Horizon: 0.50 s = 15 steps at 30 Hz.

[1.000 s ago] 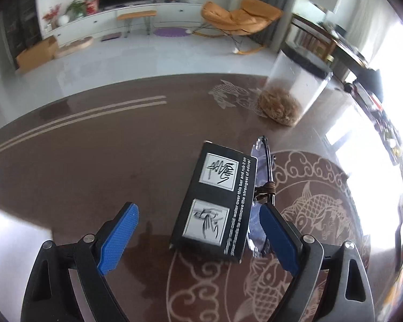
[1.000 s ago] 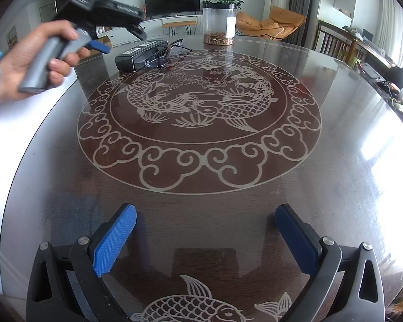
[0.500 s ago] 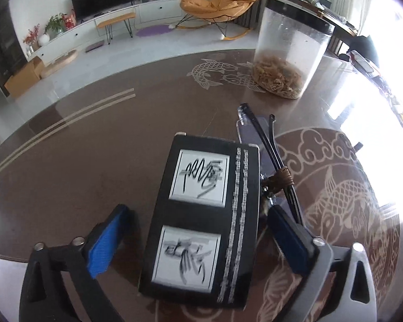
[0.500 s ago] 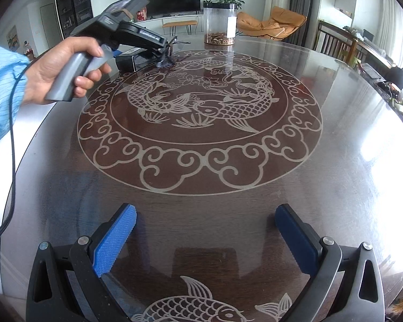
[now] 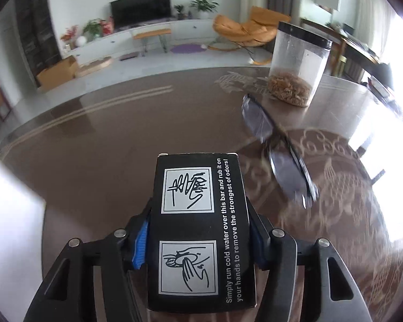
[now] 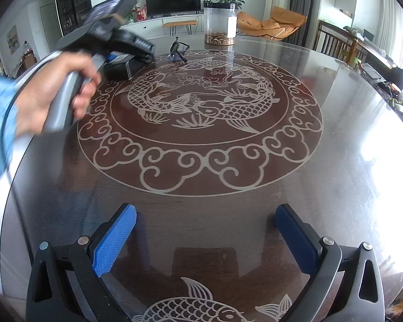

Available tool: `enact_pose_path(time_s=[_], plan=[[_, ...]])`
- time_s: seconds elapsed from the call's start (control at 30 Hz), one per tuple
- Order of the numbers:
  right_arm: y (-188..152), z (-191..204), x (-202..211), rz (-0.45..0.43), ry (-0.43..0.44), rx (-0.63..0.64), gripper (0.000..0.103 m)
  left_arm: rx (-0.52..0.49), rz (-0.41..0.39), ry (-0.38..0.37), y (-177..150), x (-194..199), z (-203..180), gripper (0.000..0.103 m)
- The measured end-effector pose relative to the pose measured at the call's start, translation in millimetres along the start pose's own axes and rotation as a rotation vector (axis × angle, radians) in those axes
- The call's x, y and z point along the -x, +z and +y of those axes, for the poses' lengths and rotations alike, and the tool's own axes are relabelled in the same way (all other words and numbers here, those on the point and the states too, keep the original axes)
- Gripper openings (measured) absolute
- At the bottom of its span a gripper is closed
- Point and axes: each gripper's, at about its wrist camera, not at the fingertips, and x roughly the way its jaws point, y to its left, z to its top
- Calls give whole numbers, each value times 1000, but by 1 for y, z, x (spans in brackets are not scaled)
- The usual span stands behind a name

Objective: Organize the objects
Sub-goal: 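Grasp the black soap box with the left gripper and lift it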

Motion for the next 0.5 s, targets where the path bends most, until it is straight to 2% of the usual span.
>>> enact_pose_path(time_s=[0.13,0.37,0.4,0.43,0.5], plan=[[0,0,0,0,2,0,103,66,2,35,-46,32,0,58],[0,0,0,0,1,0,103,58,-6,40,-127,91,-1,59],[0,0,0,0,1,0,103,59,-4,41,-132,95,0,63],[0,0,0,0,1,0,103,62,6,46,-136,97,2,78],[0,0,0,0,1,0,103,90,42,56,-138,94,9,100]])
